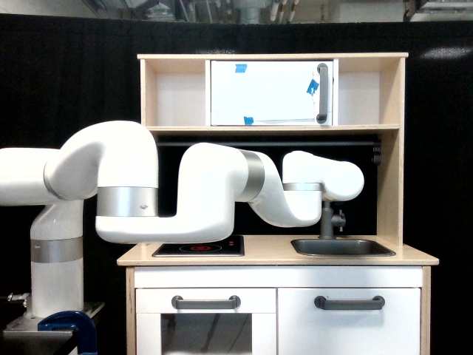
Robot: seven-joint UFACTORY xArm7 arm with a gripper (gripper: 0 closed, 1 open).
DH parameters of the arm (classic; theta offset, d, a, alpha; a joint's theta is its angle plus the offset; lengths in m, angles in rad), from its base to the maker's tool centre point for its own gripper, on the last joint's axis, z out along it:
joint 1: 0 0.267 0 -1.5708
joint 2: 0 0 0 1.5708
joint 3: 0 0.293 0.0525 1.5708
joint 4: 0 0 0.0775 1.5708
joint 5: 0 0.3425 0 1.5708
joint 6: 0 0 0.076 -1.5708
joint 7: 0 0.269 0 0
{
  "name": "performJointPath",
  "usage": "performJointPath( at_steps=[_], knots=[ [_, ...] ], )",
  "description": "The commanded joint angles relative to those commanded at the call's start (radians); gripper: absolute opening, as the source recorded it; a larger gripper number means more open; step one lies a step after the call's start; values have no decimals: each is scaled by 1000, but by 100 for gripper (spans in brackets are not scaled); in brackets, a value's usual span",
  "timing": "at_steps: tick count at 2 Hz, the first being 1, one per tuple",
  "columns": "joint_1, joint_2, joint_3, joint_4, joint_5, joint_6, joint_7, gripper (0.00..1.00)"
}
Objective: Turn on the faucet
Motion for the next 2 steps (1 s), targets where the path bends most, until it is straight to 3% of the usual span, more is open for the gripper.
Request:
performJointPath(
  at_steps=[1,2],
  knots=[
    [-404,2,40,-339,-9,64,14,100],
    [-717,-8,31,-471,-25,244,-9,100]
  ],
)
